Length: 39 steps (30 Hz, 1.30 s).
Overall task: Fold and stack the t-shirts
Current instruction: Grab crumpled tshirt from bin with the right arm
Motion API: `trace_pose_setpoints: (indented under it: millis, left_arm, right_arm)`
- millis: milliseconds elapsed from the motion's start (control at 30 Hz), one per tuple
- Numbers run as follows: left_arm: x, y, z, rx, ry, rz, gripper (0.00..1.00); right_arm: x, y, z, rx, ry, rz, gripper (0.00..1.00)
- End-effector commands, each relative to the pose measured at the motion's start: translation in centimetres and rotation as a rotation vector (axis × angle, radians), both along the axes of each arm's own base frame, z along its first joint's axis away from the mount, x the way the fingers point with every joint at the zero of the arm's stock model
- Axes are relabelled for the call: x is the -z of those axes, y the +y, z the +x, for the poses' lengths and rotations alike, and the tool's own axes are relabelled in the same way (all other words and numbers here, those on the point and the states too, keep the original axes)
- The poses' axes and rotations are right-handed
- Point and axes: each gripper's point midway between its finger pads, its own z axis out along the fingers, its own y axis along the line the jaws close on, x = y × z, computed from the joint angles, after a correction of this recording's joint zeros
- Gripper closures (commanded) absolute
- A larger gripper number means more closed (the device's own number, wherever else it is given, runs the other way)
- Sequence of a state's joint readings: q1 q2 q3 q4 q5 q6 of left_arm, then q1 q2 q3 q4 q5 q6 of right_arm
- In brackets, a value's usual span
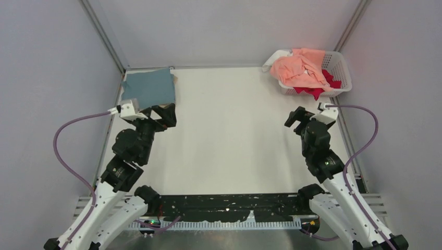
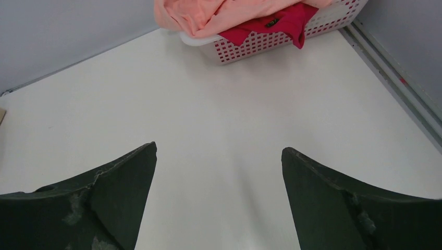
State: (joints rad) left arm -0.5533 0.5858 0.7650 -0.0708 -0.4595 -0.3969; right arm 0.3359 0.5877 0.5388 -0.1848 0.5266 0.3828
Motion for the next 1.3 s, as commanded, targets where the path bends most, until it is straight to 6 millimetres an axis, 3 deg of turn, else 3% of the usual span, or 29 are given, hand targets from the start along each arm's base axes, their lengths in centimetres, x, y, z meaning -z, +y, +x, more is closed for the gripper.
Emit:
trace_pose_setpoints:
  millis: [0, 67, 167, 200, 233, 267, 300, 333, 367, 467, 533, 667, 800, 933, 1167, 1267]
  left_arm:
    - [4.2, 0.1, 0.0, -0.007, 0.14, 0.067, 0.0]
    - [4.5, 0.0, 0.2, -0.008, 0.146, 0.08, 0.01]
    - [5.0, 0.1, 0.5, -0.017, 0.159, 0.109, 0.0]
    - [5.2, 0.2, 0.7, -0.029, 0.161, 0.118, 0.0]
    - [5.4, 0.4, 0.9, -0.046, 0.164, 0.121, 0.0]
    - [5.5, 0.5, 1.0, -0.058, 0.168, 0.12, 0.0]
    - [5.8, 0.6, 1.3, -0.066, 0.172, 0.122, 0.0]
    - [6.1, 0.4, 1.5, -0.063, 0.17, 0.119, 0.0]
    - [6.3, -0.1, 1.8, -0.051, 0.16, 0.109, 0.0]
    - [7.5, -2.2, 2.8, 0.029, 0.134, 0.091, 0.01]
    - [8.2, -3.1, 3.2, 0.06, 0.148, 0.102, 0.0]
    - [9.2, -3.5, 4.0, 0.064, 0.202, 0.152, 0.0]
    - [10.1, -4.0, 4.8, 0.069, 0.235, 0.191, 0.0]
    - [10.5, -3.8, 5.3, 0.046, 0.258, 0.217, 0.0]
    - [10.9, -3.4, 5.6, 0.019, 0.268, 0.231, 0.0]
    - [10.8, -3.4, 5.6, 0.02, 0.26, 0.23, 0.0]
  right_arm:
    - [-4.7, -0.3, 2.7, 0.047, -0.057, -0.045, 0.05]
    - [-5.3, 0.2, 4.3, 0.027, -0.025, -0.107, 0.05]
    - [-6.6, -0.6, 7.6, 0.071, 0.044, -0.191, 0.05]
    - [-6.3, -0.9, 8.4, 0.07, 0.076, -0.191, 0.05]
    - [-6.6, -1.4, 10.5, 0.065, 0.089, -0.141, 0.05]
    - [-7.8, -1.9, 11.8, 0.071, 0.078, -0.109, 0.05]
    - [-5.8, -2.6, 13.7, 0.061, 0.131, -0.076, 0.05]
    - [-7.0, -2.7, 15.2, 0.046, 0.112, -0.07, 0.05]
    - [-4.8, -2.7, 17.3, -0.001, 0.176, -0.092, 0.05]
    - [-3.4, -2.2, 23.0, -0.08, 0.244, -0.14, 0.05]
    - [-2.8, -1.5, 25.8, -0.136, 0.27, -0.142, 0.05]
    - [-1.9, 2.0, 29.9, -0.311, 0.259, -0.078, 0.05]
    - [-0.3, 3.3, 33.0, -0.352, 0.263, -0.032, 0.05]
    - [1.4, 3.2, 35.1, -0.336, 0.278, -0.032, 0.02]
    - [3.8, 3.1, 36.3, -0.316, 0.309, -0.033, 0.28]
    - [4.3, 3.1, 36.4, -0.309, 0.317, -0.023, 0.53]
